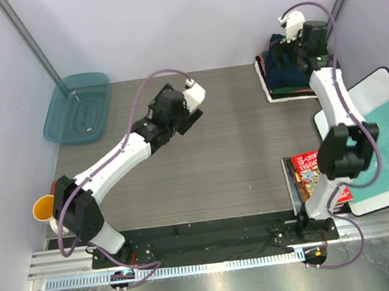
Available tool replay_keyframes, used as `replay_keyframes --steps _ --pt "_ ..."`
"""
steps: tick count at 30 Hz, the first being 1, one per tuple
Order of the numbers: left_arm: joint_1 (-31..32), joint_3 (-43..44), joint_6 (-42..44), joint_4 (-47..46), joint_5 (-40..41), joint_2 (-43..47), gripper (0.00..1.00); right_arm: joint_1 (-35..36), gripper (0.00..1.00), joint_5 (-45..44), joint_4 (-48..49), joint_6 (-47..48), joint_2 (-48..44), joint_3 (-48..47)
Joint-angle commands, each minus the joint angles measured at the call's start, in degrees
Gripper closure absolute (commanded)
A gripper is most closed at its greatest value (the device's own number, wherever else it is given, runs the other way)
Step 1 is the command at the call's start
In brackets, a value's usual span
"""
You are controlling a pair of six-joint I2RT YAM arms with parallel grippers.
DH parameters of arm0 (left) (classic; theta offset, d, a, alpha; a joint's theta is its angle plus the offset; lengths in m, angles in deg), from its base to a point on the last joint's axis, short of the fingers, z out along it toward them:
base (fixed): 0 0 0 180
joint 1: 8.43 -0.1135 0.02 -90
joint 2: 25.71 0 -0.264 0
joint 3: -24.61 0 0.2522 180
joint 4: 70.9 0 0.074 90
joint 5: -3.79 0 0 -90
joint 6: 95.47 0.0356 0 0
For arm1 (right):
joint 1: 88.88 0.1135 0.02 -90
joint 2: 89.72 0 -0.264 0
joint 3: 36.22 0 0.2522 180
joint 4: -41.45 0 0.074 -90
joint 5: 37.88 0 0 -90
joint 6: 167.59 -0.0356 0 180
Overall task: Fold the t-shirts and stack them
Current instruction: Neatly place the folded tshirt to the corner
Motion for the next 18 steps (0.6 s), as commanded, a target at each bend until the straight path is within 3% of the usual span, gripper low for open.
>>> replay_keyframes --steps 1,4,8,18 --pt "-5.7 8.0 -11.9 5.2 -7.1 4.3 0.0 0.5 0.0 -9.5 -11.1 -13.0 -11.6 2.7" --pt "-8.2 6.4 -16.0 3.8 -7.2 7.0 0.0 0.4 0.0 -12.9 -12.7 -14.8 -18.1 8.6" --pt "-8.8 -2.5 -16.4 -1.9 -3.1 11.2 0.0 0.5 0.0 -12.9 -11.0 -17.1 -25.0 17.2" --pt "-8.9 -5.7 -16.6 -4.4 -1.7 13.9 0.0 0.5 0.0 -14.7 -9.6 -17.6 -27.6 17.8"
